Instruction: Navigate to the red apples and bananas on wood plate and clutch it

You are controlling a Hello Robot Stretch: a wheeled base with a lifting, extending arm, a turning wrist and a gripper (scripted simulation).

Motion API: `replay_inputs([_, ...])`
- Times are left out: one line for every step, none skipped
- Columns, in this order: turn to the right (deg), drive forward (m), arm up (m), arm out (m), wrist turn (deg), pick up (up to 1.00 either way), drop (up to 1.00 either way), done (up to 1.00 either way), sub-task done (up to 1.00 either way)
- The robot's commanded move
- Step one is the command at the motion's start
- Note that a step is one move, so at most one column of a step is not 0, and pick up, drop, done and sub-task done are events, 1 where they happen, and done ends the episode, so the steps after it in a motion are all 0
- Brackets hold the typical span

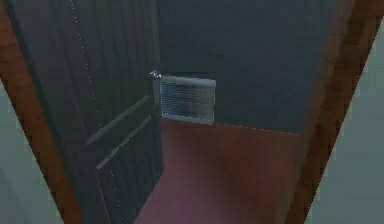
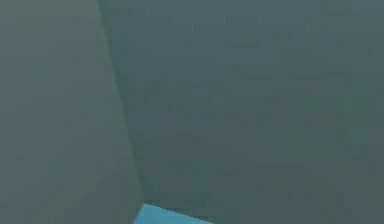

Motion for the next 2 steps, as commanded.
replay_inputs([0.0, 0.35, 0.00, 0.00, 0.0, 0.00, 0.00, 0.00, 0.00])
replay_inputs([21.0, 0.00, 0.00, 0.00, 0.0, 0.00, 0.00, 0.00, 0.00])
